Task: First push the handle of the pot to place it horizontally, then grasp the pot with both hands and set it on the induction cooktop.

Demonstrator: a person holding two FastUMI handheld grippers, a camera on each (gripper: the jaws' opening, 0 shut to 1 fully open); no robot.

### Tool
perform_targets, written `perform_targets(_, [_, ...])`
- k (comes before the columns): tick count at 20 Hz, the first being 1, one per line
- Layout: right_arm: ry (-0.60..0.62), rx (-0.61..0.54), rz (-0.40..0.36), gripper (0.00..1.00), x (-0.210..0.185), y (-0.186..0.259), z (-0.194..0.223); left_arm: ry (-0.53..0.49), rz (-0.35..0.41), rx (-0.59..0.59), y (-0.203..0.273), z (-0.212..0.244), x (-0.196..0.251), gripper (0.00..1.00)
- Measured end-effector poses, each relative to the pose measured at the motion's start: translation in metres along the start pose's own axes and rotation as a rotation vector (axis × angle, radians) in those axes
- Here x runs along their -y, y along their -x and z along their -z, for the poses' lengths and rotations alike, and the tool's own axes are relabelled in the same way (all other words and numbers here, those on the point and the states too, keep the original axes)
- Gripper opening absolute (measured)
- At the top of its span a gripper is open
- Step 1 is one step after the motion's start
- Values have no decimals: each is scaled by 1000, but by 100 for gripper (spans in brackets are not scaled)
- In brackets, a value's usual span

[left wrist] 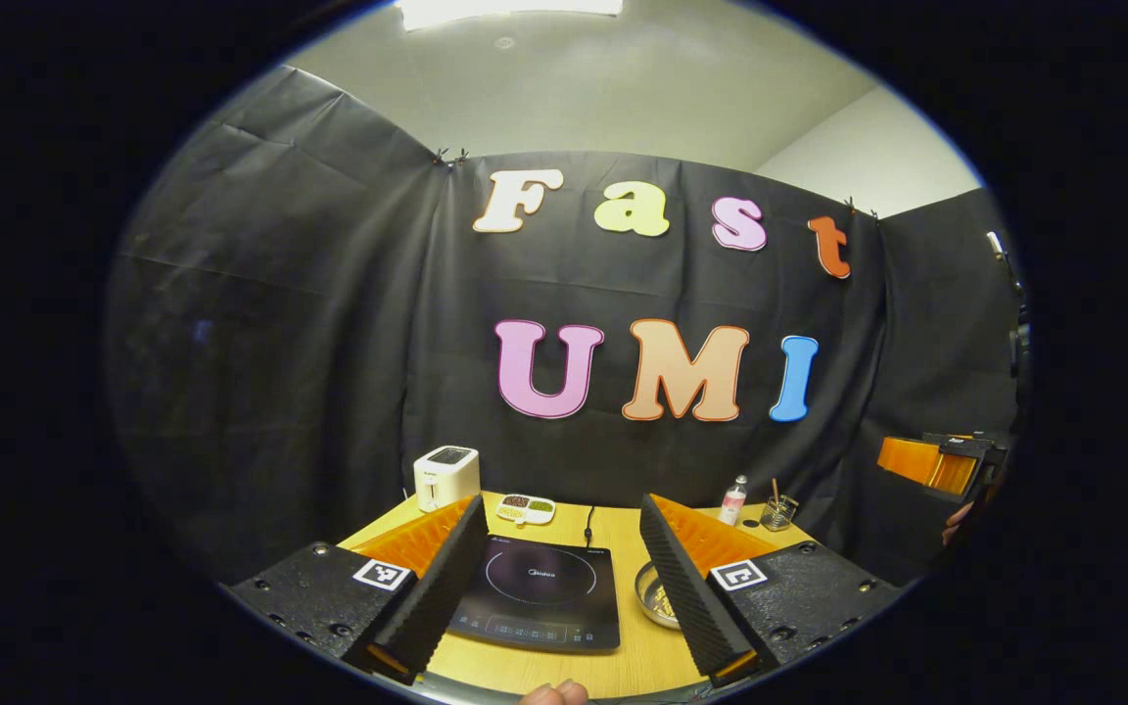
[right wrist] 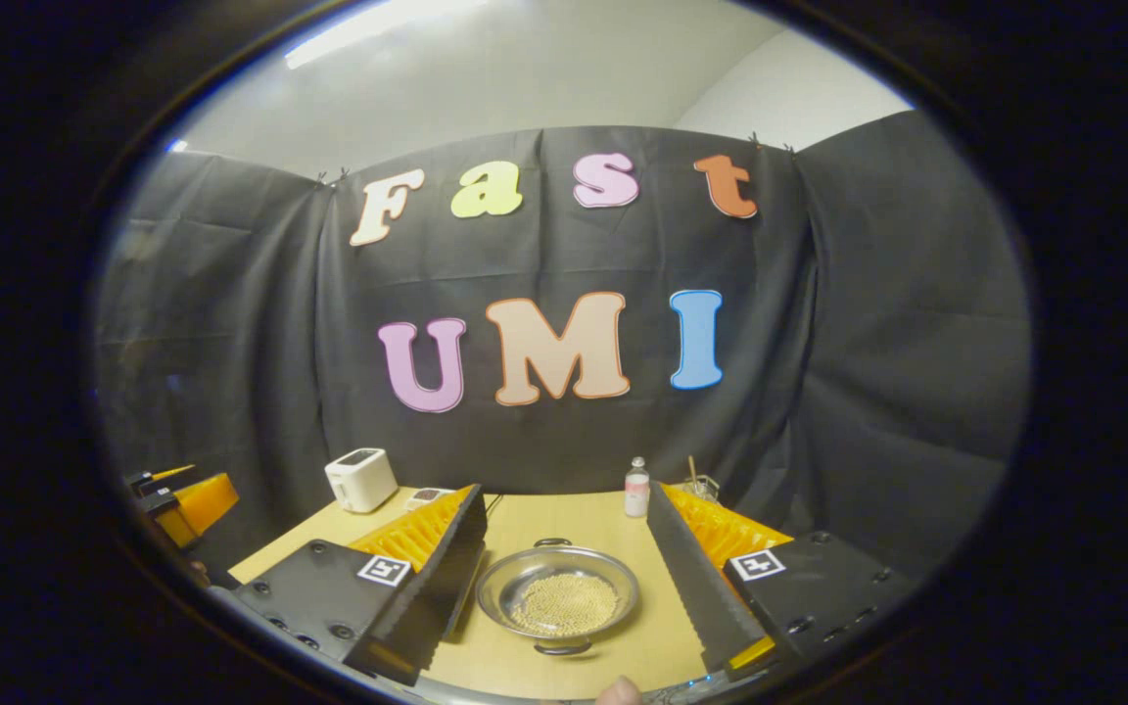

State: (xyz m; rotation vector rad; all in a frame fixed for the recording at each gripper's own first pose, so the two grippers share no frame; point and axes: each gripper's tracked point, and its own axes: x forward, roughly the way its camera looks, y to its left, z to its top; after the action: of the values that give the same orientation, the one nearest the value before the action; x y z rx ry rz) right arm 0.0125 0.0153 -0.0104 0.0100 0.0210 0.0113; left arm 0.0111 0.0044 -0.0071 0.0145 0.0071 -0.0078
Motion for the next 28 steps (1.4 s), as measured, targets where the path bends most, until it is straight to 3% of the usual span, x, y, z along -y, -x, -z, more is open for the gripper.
perform_targets(1, [-2,-3,0,96,-1,0,1,3,1,-4,-1,2,0,92])
perform_targets(7, [-6,-58,-8,100,-9,-10,21,-1,6,-21,-6,7,-5,96])
perform_targets(10, [3,-96,-17,94,-20,-19,35,7,10,-23,-13,9,-9,95])
perform_targets(12, [16,-111,-15,80,-24,-22,41,11,22,-32,-17,13,-10,96])
perform_targets(15, [34,-144,-15,75,-26,-26,53,13,31,-59,-23,20,-10,95])
perform_targets(16, [37,-159,-21,58,-27,-28,59,12,24,-60,-25,20,-13,96])
perform_targets(17, [41,-170,-20,57,-25,-31,64,15,15,-57,-29,18,-14,95])
perform_targets(18, [48,-189,-20,40,-26,-39,73,22,3,-57,-32,19,-15,95])
perform_targets(19, [58,-220,-23,40,-25,-51,88,26,-17,-67,-36,21,-16,96])
perform_targets(20, [60,-259,-31,20,-23,-44,96,31,-30,-85,-38,26,-16,92])
perform_targets(21, [43,-295,-61,0,-27,-51,108,39,-33,-93,-40,29,-12,96])
perform_targets(23, [17,-349,-90,0,-28,-60,129,30,-38,-101,-46,31,-6,93])
perform_targets(26, [-28,-473,-220,3,-42,-62,162,-2,-89,-117,-56,33,-5,96])
perform_targets(27, [-31,-505,-253,0,-44,-68,176,4,-102,-120,-60,31,-1,93])
perform_targets(28, [-36,-530,-280,10,-47,-71,184,2,-116,-128,-62,32,3,96])
